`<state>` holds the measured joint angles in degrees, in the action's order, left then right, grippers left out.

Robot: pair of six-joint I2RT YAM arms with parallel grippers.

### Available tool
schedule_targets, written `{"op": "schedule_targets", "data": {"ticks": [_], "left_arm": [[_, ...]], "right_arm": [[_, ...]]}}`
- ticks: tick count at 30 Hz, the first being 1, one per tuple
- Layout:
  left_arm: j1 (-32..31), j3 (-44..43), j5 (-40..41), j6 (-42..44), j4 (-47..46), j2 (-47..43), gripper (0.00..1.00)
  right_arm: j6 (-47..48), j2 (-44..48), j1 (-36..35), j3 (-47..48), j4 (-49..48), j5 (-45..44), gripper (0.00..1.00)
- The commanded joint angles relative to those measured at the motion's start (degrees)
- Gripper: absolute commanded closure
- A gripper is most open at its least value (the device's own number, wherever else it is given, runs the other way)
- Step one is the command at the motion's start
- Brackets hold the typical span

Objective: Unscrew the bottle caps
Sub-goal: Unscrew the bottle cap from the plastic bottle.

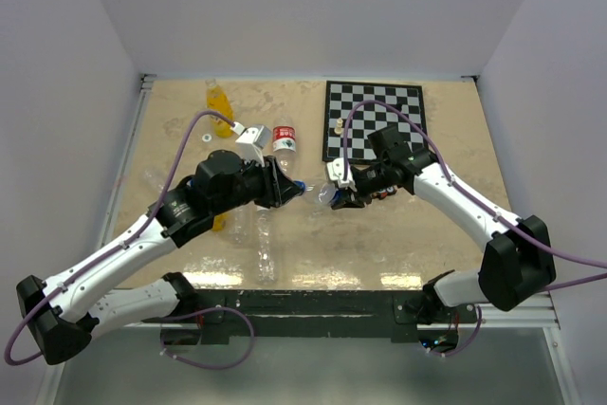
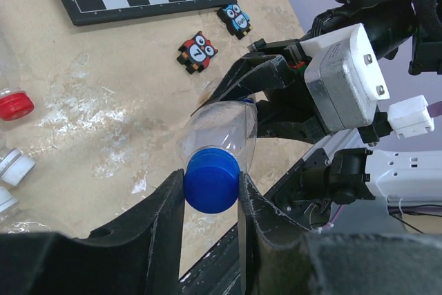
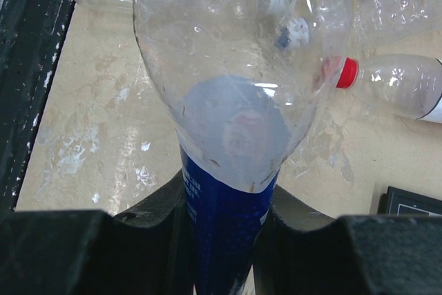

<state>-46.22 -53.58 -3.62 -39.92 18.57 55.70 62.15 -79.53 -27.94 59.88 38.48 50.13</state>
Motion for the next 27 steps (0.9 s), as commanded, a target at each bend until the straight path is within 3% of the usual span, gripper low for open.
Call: {"op": "schedule_targets", "data": {"ticks": [1,7,10,15,23,27], "left_arm": [[0.51,-3.28,3.35,-0.51,-3.36,-0.77,0.89],[0.51,-3.20,2.04,5.02,-3.19,-2.35,0.31],[0.43,-3.02,1.07,9.50,-2.48,-4.10,0.07],[0.43,-3.46,-3.04,22.84,-0.73,-7.27,0.02],[0.51,6.19,-25.72,61.42,-3.88,-13.51,0.01],[0.51,7.44,-25.39,67.42,-7.40,-11.68,0.00]], "right_arm": [[2.01,0.34,0.00,1.12,1.07,1.20,1.00],[2.10,0.51,-0.01,1.21,1.25,1.29,1.00],[2.27,0.43,-0.01,1.21,1.25,1.29,1.00],[2.19,0.51,0.08,1.21,1.16,1.20,1.00],[2.10,0.42,-0.01,0.94,0.90,0.94,1.00],[2.01,0.34,-0.01,0.86,0.72,0.94,1.00]]}}
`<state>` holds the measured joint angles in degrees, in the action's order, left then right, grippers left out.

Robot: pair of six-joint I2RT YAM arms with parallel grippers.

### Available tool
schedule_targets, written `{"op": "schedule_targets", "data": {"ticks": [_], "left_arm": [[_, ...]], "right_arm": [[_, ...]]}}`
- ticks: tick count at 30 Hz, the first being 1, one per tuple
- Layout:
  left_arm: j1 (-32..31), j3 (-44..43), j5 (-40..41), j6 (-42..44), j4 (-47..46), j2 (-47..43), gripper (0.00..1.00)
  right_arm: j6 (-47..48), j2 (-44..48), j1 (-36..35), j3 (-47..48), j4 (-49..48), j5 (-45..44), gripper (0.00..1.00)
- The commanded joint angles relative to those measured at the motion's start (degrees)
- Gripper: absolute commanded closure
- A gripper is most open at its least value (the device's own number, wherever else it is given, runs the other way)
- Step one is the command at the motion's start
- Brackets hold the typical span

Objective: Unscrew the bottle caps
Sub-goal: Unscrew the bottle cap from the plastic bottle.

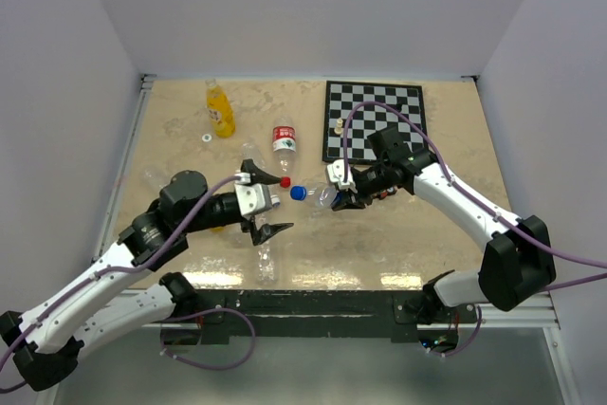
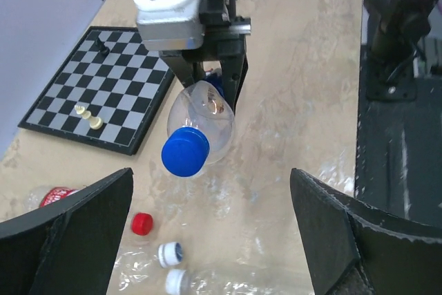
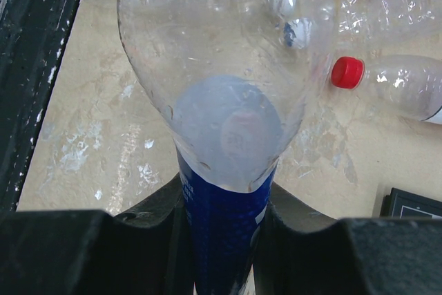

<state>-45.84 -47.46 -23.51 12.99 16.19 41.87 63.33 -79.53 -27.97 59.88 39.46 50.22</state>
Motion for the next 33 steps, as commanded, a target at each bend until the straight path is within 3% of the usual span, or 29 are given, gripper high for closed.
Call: {"op": "schedule_targets", "data": {"ticks": [1,8,17,23,27,30,33], "left_arm": [[0.05,1.23,-5.67,14.86,-6.07,2.86,0.01],[0.14,0.88,-3.92,14.52,-10.47,5.94,0.07],[0.05,-0.44,-2.86,15.22,-7.49,9.02,0.35],[0.14,-0.44,-2.42,14.52,-7.75,9.64,0.47],[0.05,-0.35,-1.98,12.67,-8.71,9.81,0.71],[0.05,-0.96,-1.11,9.70,-8.89,9.99,0.99],[0.05,-2.10,3.61,1.11,-8.63,10.34,1.00]], "right_arm": [[0.83,0.34,0.02,0.86,-0.18,0.85,1.00],[0.92,0.34,0.02,0.94,-0.09,0.94,1.00],[1.01,0.51,0.02,0.94,0.09,0.94,1.00],[1.01,0.51,0.02,0.94,0.00,1.02,1.00],[1.09,0.51,0.02,0.94,0.00,1.02,1.00],[1.01,0.51,0.10,0.94,0.09,0.94,1.00],[1.01,0.60,0.02,0.94,0.09,0.85,1.00]]}}
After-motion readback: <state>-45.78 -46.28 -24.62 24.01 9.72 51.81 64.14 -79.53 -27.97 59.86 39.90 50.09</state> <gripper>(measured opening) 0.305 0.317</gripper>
